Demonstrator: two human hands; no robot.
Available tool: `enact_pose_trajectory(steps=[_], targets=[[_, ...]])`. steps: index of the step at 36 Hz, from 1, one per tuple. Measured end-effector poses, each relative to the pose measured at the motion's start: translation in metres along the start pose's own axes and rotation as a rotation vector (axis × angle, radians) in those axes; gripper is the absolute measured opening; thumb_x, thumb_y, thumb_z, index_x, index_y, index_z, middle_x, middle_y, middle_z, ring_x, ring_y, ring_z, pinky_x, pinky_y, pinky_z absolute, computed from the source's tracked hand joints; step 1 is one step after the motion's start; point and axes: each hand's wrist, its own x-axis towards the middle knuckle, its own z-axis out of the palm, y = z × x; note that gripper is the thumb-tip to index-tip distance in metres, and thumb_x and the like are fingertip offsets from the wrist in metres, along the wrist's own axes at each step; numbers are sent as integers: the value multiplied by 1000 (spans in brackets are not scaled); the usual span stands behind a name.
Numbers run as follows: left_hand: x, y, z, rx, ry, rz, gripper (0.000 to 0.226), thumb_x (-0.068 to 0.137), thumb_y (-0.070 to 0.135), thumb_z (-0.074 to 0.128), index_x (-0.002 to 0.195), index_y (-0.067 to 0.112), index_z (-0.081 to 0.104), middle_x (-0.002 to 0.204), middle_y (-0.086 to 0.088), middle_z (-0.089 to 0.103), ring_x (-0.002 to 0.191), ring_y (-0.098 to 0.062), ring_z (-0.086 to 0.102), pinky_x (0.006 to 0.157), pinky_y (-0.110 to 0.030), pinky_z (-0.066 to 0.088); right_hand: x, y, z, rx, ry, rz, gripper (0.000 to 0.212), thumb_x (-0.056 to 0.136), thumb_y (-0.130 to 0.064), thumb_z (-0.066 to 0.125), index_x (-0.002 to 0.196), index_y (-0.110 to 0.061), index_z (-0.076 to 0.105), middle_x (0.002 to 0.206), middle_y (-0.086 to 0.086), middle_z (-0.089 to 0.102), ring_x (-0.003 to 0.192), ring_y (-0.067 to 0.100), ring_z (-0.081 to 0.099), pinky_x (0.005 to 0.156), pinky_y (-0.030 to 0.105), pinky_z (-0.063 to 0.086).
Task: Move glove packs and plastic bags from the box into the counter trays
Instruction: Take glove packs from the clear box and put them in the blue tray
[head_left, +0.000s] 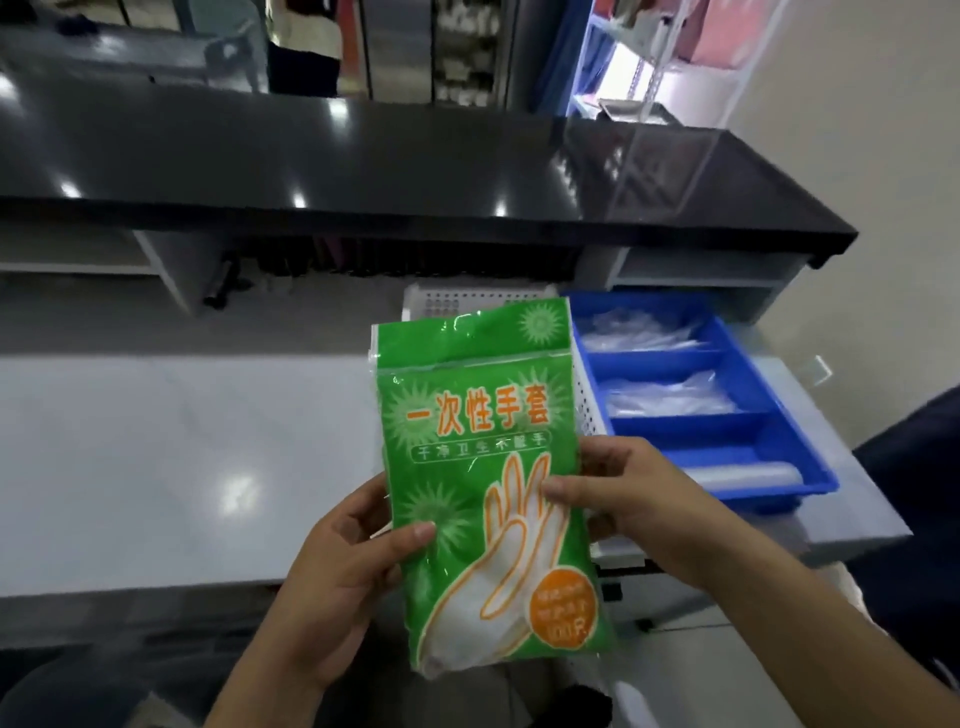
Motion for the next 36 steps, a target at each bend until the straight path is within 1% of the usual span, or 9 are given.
enact_pose_trajectory(steps=[4,13,17,20,23,26,29,31,36], targets=[[34,-8,50,43,-1,28,54,67,4,77,118,16,69,121,-18,69,103,-37,70,71,-38,60,6,-3,-60,5,-11,-57,29,74,-21,78,103,-21,75,104,9,76,96,32,72,87,55,52],[126,-28,178,141,-12,109,56,62,8,83,116,16,70,119,-16,70,105,-36,69,76,-37,58,24,-5,-206,110,75,-305,26,67,-10,75,93,-14,79,88,11,78,76,23,75,60,26,57],[160,-38,224,231,-5,162,48,71,7,77,117,20,70,119,-12,71,112,-30,67,88,-33,56,32,-11,-259,89,109,-439,26,71,1,72,92,-13,80,89,10,78,81,24,75,66,25,59],[182,-41,248,318,-5,166,49,82,4,71,127,22,64,123,-6,70,115,-22,65,95,-32,54,33,-21,-292,8,171,-541,27,70,-8,74,92,-24,79,86,1,79,80,17,75,67,22,58],[206,-37,257,494,97,167,47,87,4,69,127,27,63,121,1,70,114,-13,65,89,-23,55,34,-28,-329,-156,286,-618,34,74,-14,75,93,-42,77,84,-12,78,75,9,74,65,21,59],[230,-35,252,720,178,151,37,89,13,69,119,34,65,120,8,67,114,-10,63,87,-22,51,35,-25,-369,-384,445,-618,35,75,-26,78,95,-54,72,85,-20,75,71,10,73,64,32,61],[258,-38,249,1056,163,106,34,92,27,64,125,36,60,130,13,59,112,-3,57,84,-18,45,33,-15,-398,-530,598,-597,37,80,-28,73,100,-59,67,84,-22,74,73,13,73,67,43,61],[283,-42,253,1296,99,102,40,94,30,59,133,32,55,138,9,53,109,-8,59,78,-15,42,31,-9,-408,-614,672,-598,29,82,-34,69,103,-54,68,90,-19,74,77,13,71,71,40,58],[361,-60,275,1696,-73,58,57,95,35,53,149,26,36,155,-5,36,138,-32,37,110,-46,35,28,-7,-409,-822,743,-543,36,83,-27,68,105,-50,51,84,0,72,74,23,65,63,26,43]])
